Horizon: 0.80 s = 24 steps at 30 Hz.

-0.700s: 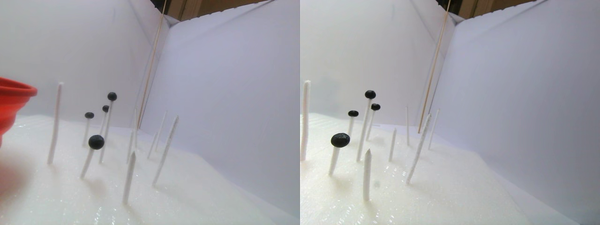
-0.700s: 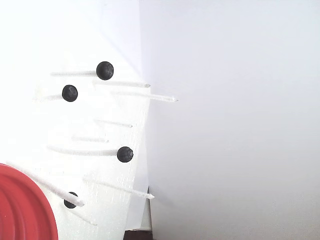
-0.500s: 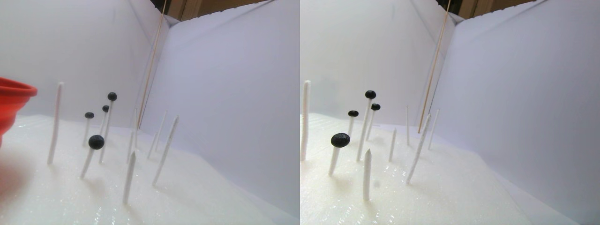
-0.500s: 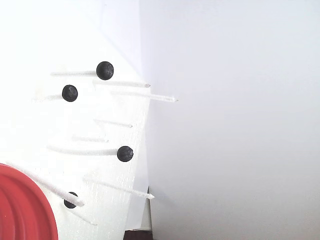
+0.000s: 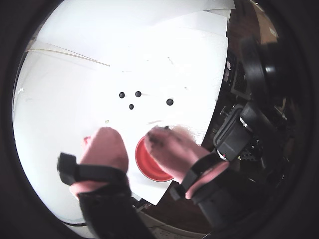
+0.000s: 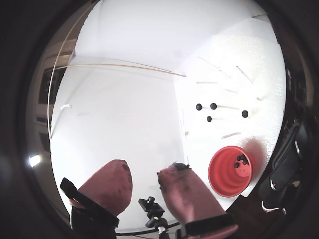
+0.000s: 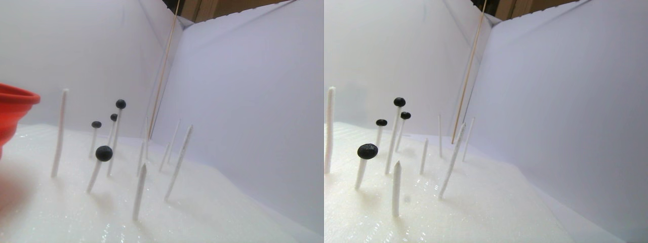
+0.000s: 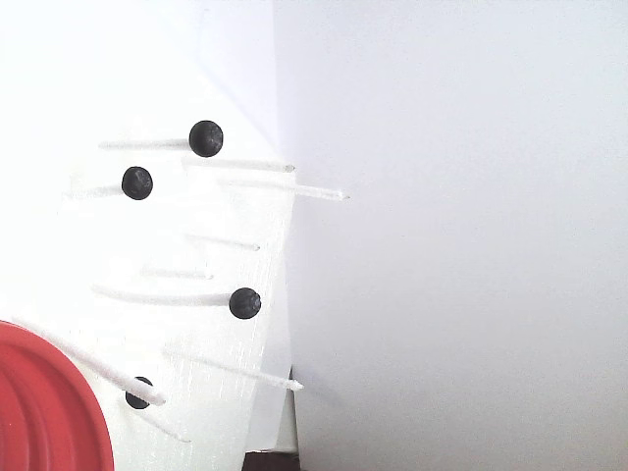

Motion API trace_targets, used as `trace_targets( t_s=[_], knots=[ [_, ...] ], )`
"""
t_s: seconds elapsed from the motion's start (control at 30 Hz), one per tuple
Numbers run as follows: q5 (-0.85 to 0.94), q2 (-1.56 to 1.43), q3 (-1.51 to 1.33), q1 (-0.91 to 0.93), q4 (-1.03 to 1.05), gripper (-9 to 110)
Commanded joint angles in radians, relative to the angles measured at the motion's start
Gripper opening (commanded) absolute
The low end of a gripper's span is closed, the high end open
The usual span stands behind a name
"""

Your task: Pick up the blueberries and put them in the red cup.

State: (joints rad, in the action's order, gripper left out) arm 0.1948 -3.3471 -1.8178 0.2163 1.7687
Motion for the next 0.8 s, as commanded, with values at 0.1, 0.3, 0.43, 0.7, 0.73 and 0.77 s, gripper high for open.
trace_targets(
  t_s=[0.1, 0.3, 0.43, 0.7, 0.73, 0.77],
  knots=[
    [0.009, 0.015, 0.0, 0.0, -0.003, 11],
    [0.009, 0.015, 0.0, 0.0, -0.003, 11],
    [0.009, 0.015, 0.0, 0.0, -0.003, 11],
    [0.008, 0.009, 0.0, 0.0, -0.005, 10],
    [0.008, 0.008, 0.0, 0.0, -0.005, 10],
    [0.008, 0.008, 0.0, -0.002, -0.005, 11]
  ],
)
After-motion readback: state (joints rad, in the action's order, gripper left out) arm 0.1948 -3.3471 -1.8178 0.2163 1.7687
